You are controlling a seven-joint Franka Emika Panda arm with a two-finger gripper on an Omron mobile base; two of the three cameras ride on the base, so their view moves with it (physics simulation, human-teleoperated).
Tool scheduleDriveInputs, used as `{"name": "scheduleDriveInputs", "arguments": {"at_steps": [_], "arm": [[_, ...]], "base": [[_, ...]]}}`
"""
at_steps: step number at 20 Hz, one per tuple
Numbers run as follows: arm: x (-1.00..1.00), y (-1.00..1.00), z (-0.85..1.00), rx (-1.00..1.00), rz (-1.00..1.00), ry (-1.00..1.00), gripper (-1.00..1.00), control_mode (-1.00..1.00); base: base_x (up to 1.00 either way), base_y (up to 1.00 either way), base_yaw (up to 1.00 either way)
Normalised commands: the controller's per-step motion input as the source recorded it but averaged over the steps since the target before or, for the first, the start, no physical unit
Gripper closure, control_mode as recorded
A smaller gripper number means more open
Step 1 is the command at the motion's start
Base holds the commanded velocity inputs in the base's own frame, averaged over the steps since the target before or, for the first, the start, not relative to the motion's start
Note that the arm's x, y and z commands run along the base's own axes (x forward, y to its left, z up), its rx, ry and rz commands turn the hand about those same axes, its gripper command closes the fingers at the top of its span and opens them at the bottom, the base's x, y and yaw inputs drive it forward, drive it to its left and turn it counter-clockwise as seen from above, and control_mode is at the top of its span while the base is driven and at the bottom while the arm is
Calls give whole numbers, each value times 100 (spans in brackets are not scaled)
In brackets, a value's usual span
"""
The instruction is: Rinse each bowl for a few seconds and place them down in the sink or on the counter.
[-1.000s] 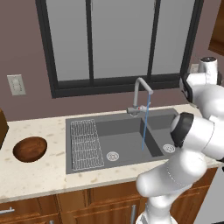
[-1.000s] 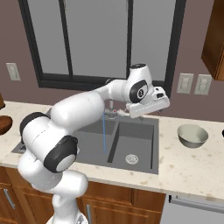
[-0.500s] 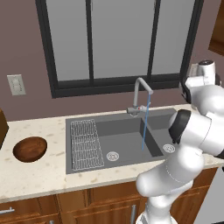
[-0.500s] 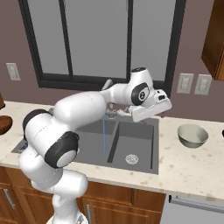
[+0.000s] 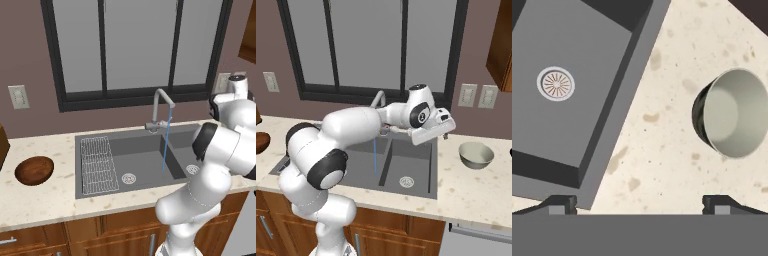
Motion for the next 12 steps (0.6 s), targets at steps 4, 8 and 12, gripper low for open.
{"name": "scheduleDriveInputs", "arguments": {"at_steps": [4,8,12], "arm": [[6,-21,-19,1,4,-2,-100,-100],[13,-22,-10,0,3,-2,-100,-100],[11,-19,-5,0,2,-2,-100,-100]], "base": [[0,0,0],[0,0,0],[0,0,0]]}}
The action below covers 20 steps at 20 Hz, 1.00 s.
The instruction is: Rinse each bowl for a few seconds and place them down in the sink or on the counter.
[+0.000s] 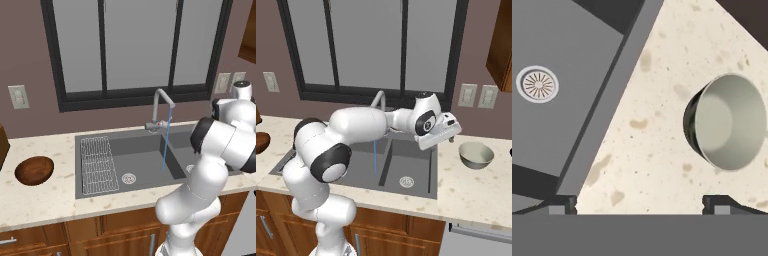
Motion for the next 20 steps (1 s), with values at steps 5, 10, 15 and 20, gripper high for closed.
{"name": "scheduleDriveInputs", "arguments": {"at_steps": [5,10,15,20], "arm": [[11,-18,-5,0,1,-1,-100,-100],[8,-19,-11,0,1,0,-100,-100],[8,-15,-15,0,2,-1,-100,-100],[11,-17,-12,0,2,-3,-100,-100]], "base": [[0,0,0],[0,0,0],[0,0,0],[0,0,0]]}}
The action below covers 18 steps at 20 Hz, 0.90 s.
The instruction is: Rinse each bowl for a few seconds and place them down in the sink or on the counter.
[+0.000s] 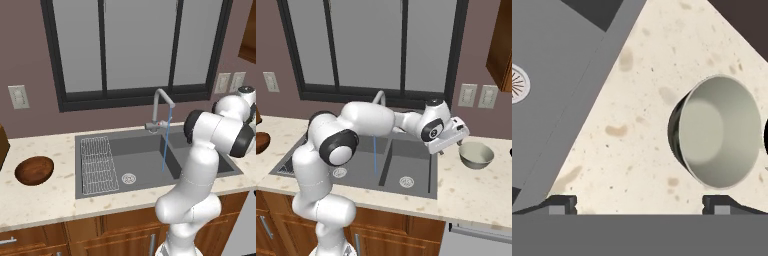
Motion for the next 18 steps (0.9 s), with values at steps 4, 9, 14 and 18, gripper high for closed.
{"name": "scheduleDriveInputs", "arguments": {"at_steps": [4,9,14,18], "arm": [[12,-16,-13,0,2,-2,-100,-100],[10,-15,-15,3,2,-2,-100,-100],[9,-4,-18,3,2,-2,-100,-100],[15,-5,-6,0,3,-4,-100,-100]], "base": [[0,0,0],[0,0,0],[0,0,0],[0,0,0]]}}
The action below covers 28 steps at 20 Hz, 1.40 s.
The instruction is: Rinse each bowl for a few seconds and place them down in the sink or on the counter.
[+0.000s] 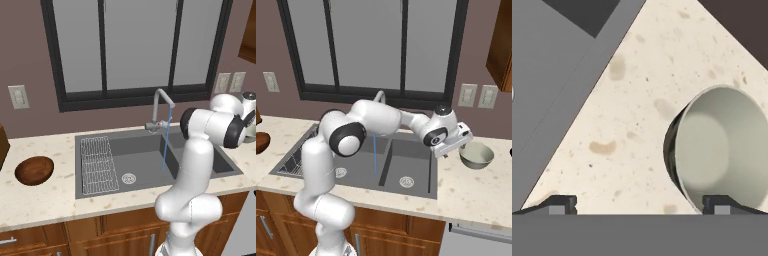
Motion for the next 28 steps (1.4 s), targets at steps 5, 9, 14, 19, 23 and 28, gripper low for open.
{"name": "scheduleDriveInputs", "arguments": {"at_steps": [5,9,14,19,23,28], "arm": [[15,-7,-7,0,3,-3,-100,-100],[13,-8,-11,1,3,-2,-100,-100],[14,-11,-15,1,3,0,-100,-100],[11,-19,-9,0,3,-1,-100,-100],[12,-22,-4,0,2,-1,-100,-100],[9,-19,-11,1,2,0,-100,-100]], "base": [[0,0,0],[0,0,0],[0,0,0],[0,0,0],[0,0,0],[0,0,0]]}}
